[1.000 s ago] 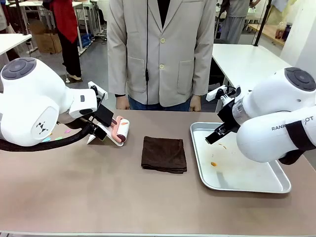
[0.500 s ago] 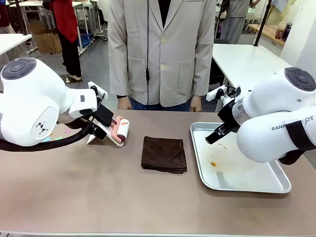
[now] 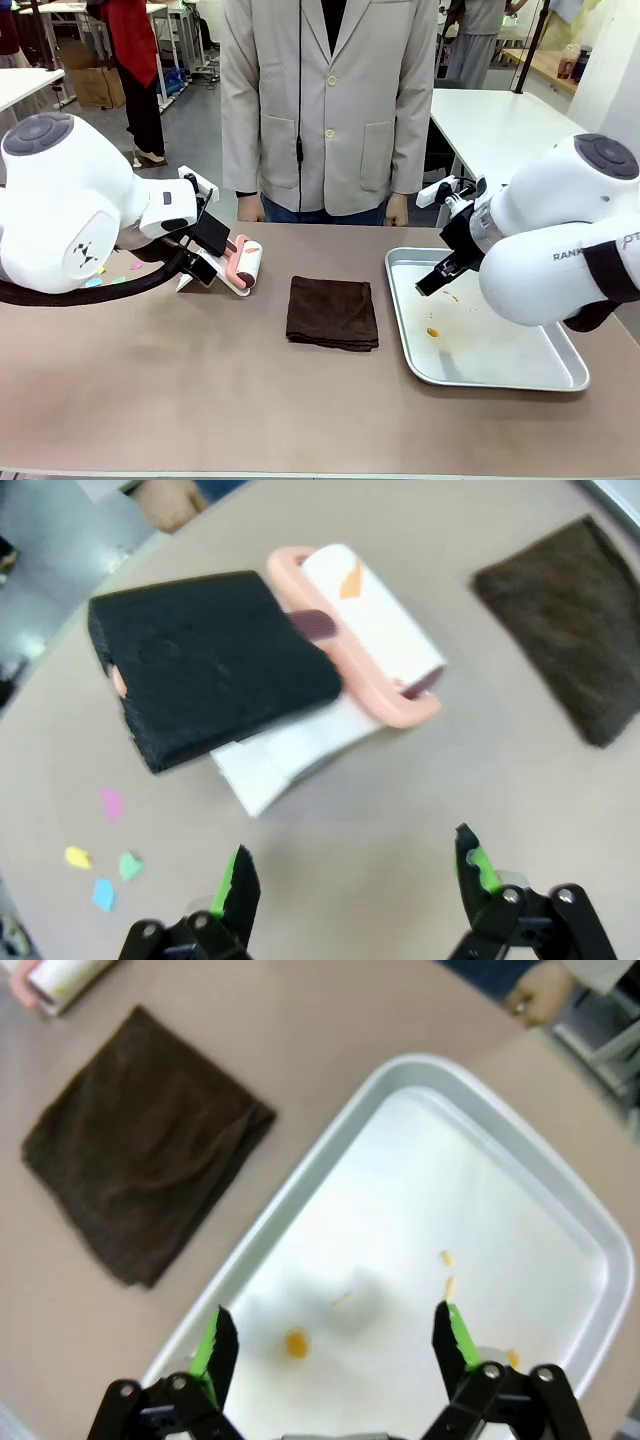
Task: Clean the surface of the table.
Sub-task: Hold the Lint Roller with your left hand and the towel with your right hand.
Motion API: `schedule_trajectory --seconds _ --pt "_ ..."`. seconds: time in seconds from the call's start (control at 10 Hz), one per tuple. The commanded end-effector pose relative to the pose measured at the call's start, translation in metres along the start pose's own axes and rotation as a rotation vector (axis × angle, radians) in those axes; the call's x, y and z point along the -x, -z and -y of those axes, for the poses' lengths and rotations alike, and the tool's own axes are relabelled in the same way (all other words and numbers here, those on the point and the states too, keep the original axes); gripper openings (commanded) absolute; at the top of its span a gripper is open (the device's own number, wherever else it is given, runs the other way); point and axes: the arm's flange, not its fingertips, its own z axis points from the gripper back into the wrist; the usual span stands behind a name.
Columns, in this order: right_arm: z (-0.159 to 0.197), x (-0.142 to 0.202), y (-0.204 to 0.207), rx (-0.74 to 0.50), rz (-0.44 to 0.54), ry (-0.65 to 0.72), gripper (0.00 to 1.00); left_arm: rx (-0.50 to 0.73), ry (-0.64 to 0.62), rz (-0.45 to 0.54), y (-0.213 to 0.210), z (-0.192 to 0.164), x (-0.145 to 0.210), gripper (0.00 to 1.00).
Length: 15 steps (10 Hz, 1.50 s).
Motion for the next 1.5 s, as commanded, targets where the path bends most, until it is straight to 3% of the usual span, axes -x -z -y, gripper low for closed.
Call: schedule_trajectory --seconds 0.0,0.1,0.3,0.6,1.0,1.4 --pt "0.007 0.033 -0.072 -0.204 -0.002 0.127 1.00 0.170 -0.146 -0.093 -0.067 -0.013 0.018 1.00" --pt "0.015 0.047 -0.098 -0.320 0.010 0.222 1.00 0.241 -0.221 -0.079 -0.094 -0.019 0.029 1.00" --pt "0.037 0.077 -0.135 -0.502 0.037 0.380 1.00 0.489 -0.298 0.075 -0.134 -0.041 0.058 1.00" --pt "0.107 0.123 -0.156 -0.709 0.138 0.625 1.00 0.656 -0.393 0.151 -0.140 -0.102 0.107 1.00" --pt "0.196 0.180 -0.137 -0.871 0.247 0.871 1.00 0.719 -0.601 0.316 -0.125 -0.177 0.186 1.00" --pt "0.239 0.217 -0.100 -0.940 0.269 1.050 1.00 0.685 -0.810 0.337 -0.096 -0.191 0.233 1.00"
